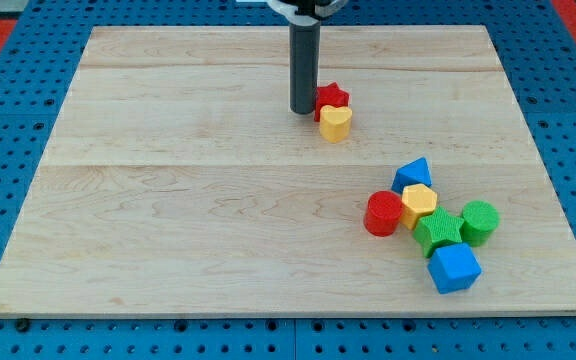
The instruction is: Slightly push the red star along with yellow heart towards the bottom center of the board
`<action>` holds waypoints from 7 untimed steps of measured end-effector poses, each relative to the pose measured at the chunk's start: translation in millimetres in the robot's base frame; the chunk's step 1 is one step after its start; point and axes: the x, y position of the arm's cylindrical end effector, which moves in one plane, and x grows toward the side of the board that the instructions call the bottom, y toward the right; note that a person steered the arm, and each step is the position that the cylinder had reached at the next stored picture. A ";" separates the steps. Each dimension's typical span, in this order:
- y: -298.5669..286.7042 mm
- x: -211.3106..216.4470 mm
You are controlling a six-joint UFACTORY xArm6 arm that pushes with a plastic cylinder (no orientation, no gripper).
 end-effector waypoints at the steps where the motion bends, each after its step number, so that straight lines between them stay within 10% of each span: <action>1: 0.0 21.1; 4: 6.1 -51.5; 7: 40.4 2.8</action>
